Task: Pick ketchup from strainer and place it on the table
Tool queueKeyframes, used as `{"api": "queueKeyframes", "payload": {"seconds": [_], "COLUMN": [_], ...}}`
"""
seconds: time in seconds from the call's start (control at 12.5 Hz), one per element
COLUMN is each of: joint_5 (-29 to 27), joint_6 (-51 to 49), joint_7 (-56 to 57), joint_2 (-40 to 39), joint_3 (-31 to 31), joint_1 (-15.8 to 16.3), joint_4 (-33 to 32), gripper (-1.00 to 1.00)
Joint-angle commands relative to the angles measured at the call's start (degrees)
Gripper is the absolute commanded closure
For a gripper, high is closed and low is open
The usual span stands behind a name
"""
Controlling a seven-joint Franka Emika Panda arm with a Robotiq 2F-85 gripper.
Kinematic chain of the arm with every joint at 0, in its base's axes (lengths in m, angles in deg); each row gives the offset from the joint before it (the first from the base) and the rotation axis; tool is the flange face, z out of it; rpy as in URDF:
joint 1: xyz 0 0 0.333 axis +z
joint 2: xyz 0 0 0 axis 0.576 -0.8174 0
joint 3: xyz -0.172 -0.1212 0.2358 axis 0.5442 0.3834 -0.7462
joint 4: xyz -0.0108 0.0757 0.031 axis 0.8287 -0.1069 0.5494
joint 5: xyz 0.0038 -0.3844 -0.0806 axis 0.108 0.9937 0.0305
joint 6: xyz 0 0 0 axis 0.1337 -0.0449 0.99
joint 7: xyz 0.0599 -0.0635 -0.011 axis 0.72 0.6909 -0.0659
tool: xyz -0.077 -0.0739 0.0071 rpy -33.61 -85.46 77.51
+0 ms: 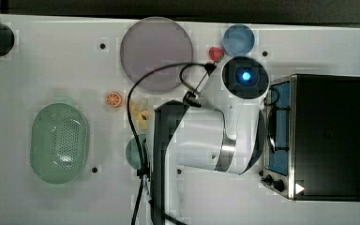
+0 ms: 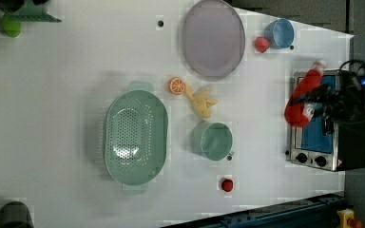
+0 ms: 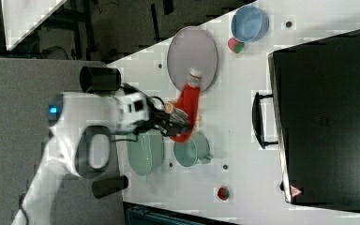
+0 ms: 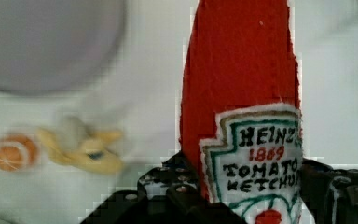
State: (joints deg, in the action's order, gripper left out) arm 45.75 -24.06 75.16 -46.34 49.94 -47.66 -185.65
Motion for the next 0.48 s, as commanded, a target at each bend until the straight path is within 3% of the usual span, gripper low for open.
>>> {"api": "queueKeyframes", "payload": {"seconds": [0.08,0.48], "joint_5": [0.38,2.15], "joint_6": [5.77,17.96], "joint_7": [2.94,2.95], "joint_2": [-0.67,-5.70], "joint_3": [-0.64,-0.06], "joint_1": [2.32,2.24], "joint_4": [-4.51,-10.53], "gripper": [-0.22,-0.22]}}
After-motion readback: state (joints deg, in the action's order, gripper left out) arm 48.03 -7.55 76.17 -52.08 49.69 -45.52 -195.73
